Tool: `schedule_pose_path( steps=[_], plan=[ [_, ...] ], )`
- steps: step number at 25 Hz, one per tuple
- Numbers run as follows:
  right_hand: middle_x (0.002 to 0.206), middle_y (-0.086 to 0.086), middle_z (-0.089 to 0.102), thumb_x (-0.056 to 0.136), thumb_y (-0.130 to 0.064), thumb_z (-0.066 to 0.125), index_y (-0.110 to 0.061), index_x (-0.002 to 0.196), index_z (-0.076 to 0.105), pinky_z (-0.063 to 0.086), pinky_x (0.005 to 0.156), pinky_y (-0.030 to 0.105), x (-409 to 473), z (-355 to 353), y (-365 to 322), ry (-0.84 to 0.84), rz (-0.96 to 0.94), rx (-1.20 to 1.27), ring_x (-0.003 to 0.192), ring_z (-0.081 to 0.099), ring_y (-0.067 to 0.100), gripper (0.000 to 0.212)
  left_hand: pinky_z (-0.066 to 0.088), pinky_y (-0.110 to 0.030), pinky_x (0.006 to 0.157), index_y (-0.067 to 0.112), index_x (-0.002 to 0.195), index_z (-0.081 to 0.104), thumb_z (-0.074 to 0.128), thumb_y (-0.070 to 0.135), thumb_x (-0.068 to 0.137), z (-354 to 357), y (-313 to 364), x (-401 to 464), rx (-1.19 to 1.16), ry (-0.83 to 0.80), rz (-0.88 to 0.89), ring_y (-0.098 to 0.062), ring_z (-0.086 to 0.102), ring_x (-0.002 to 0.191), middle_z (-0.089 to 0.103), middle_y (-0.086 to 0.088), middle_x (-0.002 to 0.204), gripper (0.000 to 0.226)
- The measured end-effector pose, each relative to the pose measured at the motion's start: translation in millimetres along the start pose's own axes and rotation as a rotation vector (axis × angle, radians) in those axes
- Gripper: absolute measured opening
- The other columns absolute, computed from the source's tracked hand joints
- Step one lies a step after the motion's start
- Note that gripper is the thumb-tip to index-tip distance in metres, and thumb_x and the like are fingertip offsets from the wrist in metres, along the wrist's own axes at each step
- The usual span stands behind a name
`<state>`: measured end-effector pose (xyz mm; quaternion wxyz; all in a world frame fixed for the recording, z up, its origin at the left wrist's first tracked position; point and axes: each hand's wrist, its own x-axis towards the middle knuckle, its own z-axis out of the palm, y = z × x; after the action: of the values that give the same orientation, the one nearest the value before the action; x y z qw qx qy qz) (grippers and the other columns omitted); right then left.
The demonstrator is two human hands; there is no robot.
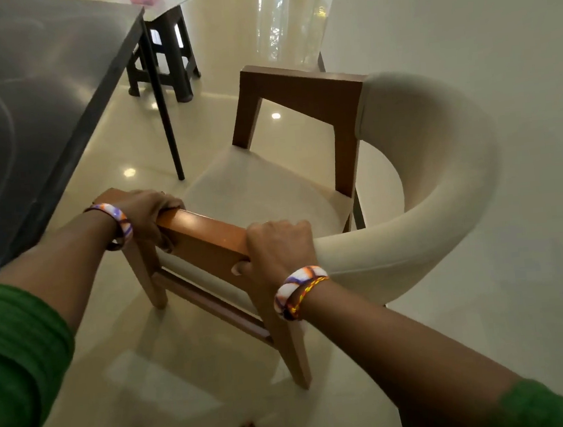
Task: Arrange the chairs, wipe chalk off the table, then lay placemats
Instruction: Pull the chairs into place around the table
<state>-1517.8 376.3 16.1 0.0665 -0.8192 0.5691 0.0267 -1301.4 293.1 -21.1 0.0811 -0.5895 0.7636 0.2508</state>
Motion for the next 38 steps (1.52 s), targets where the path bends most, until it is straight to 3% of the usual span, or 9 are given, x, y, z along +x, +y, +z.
schedule_pose_path(
  steps=[8,18,23,26,28,31,33,35,38],
  plan=[
    [0.101,0.005,0.064,0.087,-0.038,0.061,-0.015,0.107,0.06,0.028,0.074,0.034,10.6,5.8,-16.1,0.036,-0.058,0.016,0.093,0.058,0.026,0.03,0.041,-0.033,0.088,0.024,0.108,0.055,0.081,0.02,0.065,10.1,4.1,3.0,0.149,0.113,-0.139,-0.021,0.048,0.101,0.055,-0.003,0.109,0.05],
    [0.09,0.009,0.06,0.09,-0.034,0.059,-0.01,0.106,0.06,0.037,0.08,0.036,-31.1,13.9,-20.8,0.016,-0.231,-0.012,0.085,0.055,0.025,0.029,0.042,-0.036,0.091,0.02,0.119,0.052,0.081,0.017,0.066,50.7,15.0,-49.8,0.097,0.194,-0.288,-0.024,0.045,0.109,0.052,-0.006,0.118,0.06],
    [0.099,0.004,0.063,0.091,-0.044,0.053,-0.014,0.109,0.057,0.033,0.072,0.031,-40.9,1.9,-5.7,-0.077,-0.313,-0.033,0.092,0.06,0.025,0.035,0.041,-0.04,0.099,0.02,0.135,0.035,0.074,0.026,0.075,46.8,48.4,-70.8,-0.012,0.064,-0.353,-0.027,0.041,0.119,0.039,-0.007,0.134,0.072],
    [0.065,-0.003,0.05,0.091,-0.061,0.039,-0.017,0.086,0.059,0.031,0.056,0.025,-62.8,-12.7,33.1,-0.003,-0.317,-0.062,0.06,0.049,0.014,0.048,0.043,-0.045,0.098,0.033,0.138,0.025,0.076,0.04,0.071,38.7,108.7,-95.4,-0.165,-0.125,-0.307,-0.026,0.04,0.121,0.033,0.002,0.135,0.085],
    [0.061,-0.003,0.051,0.092,-0.062,0.029,-0.017,0.079,0.061,0.036,0.057,0.025,-82.6,-20.6,78.4,0.155,-0.322,-0.088,0.056,0.047,0.013,0.057,0.043,-0.041,0.096,0.033,0.134,0.032,0.077,0.038,0.069,41.9,169.1,-104.1,-0.236,-0.161,-0.2,-0.02,0.045,0.113,0.041,0.004,0.128,0.079],
    [0.092,0.001,0.065,0.092,-0.06,0.017,-0.022,0.101,0.065,0.037,0.088,0.034,-104.3,-32.3,152.4,0.285,-0.336,-0.068,0.087,0.057,0.019,0.062,0.044,-0.032,0.086,0.026,0.126,0.041,0.076,0.035,0.071,52.1,255.6,-96.7,-0.316,0.05,-0.106,-0.015,0.049,0.1,0.051,0.002,0.119,0.065],
    [0.123,0.001,0.057,0.094,-0.055,0.018,-0.027,0.12,0.057,0.019,0.107,0.044,-107.8,-37.9,191.6,0.256,-0.279,0.007,0.123,0.042,0.023,0.054,0.042,-0.031,0.085,0.021,0.125,0.045,0.076,0.033,0.071,53.5,297.7,-81.9,-0.255,0.224,-0.099,-0.017,0.05,0.1,0.054,-0.002,0.119,0.064],
    [0.142,0.0,0.039,0.098,-0.049,0.024,-0.031,0.128,0.05,0.003,0.111,0.056,-102.9,-41.1,214.9,0.182,-0.175,0.094,0.142,0.014,0.024,0.043,0.043,-0.032,0.087,0.018,0.127,0.044,0.078,0.033,0.07,49.5,326.2,-66.6,-0.173,0.298,-0.106,-0.02,0.052,0.103,0.055,-0.005,0.121,0.068],
    [0.147,0.003,0.033,0.095,-0.05,0.025,-0.026,0.123,0.055,0.005,0.111,0.061,-69.0,-44.7,244.1,0.146,-0.102,0.264,0.145,0.0,0.023,0.048,0.042,-0.028,0.078,0.015,0.126,0.043,0.075,0.043,0.07,40.4,360.5,-37.4,-0.081,0.344,-0.134,-0.017,0.049,0.092,0.055,-0.005,0.116,0.07]
  ],
)
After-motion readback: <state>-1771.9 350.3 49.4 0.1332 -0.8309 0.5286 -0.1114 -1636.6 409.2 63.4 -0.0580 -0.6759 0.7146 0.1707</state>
